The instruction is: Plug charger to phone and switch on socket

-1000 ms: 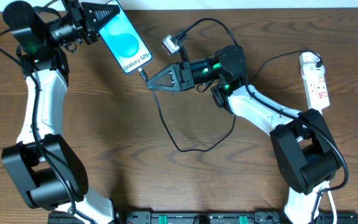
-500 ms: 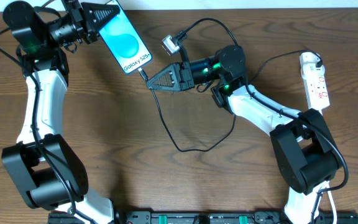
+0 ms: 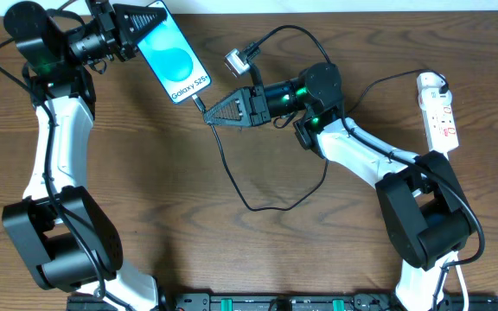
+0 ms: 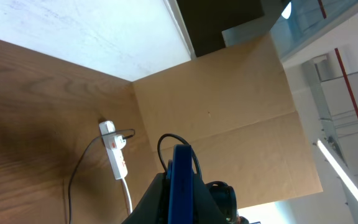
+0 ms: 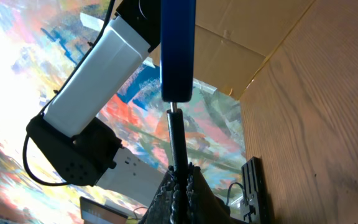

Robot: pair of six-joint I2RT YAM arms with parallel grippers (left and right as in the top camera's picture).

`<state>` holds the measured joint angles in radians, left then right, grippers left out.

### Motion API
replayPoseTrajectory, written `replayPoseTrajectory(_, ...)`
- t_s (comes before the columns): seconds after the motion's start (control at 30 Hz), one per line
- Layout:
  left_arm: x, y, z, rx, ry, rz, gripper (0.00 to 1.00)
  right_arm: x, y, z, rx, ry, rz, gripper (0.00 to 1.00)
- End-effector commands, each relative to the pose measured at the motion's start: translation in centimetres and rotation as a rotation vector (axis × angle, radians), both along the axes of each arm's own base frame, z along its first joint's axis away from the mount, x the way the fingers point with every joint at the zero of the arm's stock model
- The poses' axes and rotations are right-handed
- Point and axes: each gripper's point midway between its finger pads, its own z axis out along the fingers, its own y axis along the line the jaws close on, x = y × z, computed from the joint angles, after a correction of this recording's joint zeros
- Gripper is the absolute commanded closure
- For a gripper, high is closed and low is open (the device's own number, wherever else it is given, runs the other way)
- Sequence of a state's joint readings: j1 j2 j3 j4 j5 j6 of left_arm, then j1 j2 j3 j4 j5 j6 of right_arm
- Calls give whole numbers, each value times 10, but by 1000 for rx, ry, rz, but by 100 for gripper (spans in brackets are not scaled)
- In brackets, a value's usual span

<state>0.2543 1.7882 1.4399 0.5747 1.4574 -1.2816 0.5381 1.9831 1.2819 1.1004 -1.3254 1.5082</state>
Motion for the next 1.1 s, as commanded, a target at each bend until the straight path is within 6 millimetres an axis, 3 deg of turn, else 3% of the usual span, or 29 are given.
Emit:
replayPoseTrajectory(0.0,-2,1,2,8,-15,-16,93,0,3,5,18,-29,-9,99)
replayPoseTrajectory(0.27,-3,-8,2,8,-16,-34,93,4,4,7,27,-27,-33,99)
replayPoseTrajectory(0.83,-3,-8,2,29,-66,-30,92,16,7,3,20,4,-90,99)
replayPoseTrajectory(1.07,13,15,4,20,-69,99,93,12,7,-2,-2,16,-63,99)
